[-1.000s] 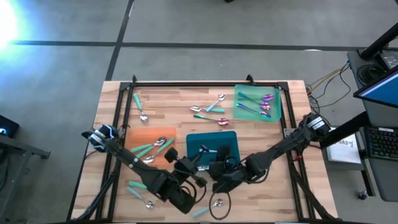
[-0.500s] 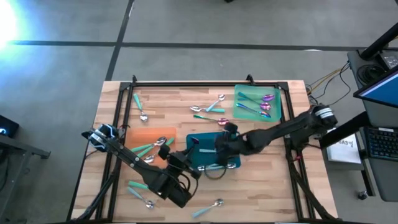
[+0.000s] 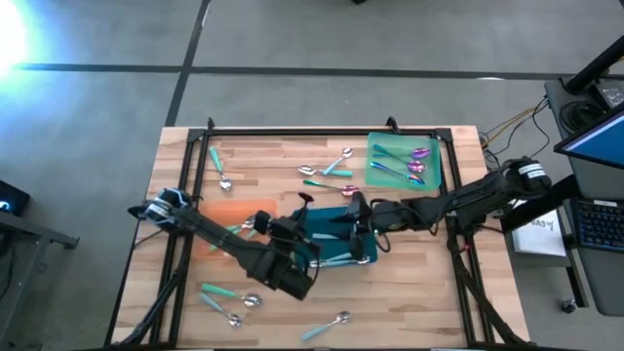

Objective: Sort silverware by color (type)
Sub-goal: Put the blue spoon into the green bin, then put the light green spoon into the orange bin

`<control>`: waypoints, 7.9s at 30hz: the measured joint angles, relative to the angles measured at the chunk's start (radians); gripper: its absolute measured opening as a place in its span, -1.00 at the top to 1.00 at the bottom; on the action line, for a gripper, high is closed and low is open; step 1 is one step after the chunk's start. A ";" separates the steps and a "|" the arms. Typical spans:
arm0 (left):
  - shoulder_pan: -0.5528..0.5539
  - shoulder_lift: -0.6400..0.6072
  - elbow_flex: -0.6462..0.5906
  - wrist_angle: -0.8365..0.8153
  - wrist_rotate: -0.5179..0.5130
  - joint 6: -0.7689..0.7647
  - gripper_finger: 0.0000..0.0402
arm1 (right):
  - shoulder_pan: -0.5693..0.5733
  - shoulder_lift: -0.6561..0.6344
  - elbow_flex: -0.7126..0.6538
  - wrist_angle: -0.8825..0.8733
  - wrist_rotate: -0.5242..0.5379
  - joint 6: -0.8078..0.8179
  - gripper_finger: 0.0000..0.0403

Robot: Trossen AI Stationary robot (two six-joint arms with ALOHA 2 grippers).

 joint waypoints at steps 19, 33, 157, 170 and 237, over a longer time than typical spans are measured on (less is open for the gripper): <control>0.056 0.001 -0.003 0.378 -0.009 0.230 1.00 | 0.000 0.078 0.015 0.167 0.053 -0.071 0.27; -0.019 0.001 0.035 0.395 0.021 0.355 1.00 | -0.008 0.037 0.015 0.038 -0.125 -0.126 0.21; -0.015 -0.001 0.059 0.288 0.239 0.713 0.24 | -0.827 -0.235 -0.069 -1.010 0.008 -0.264 0.70; 0.016 -0.032 0.059 0.024 0.278 0.555 0.24 | -0.814 -0.237 0.028 -1.005 -0.094 -0.254 0.31; 0.250 -0.250 -0.383 0.439 0.767 0.939 0.39 | -0.698 0.535 0.480 -0.821 -0.233 -0.587 0.56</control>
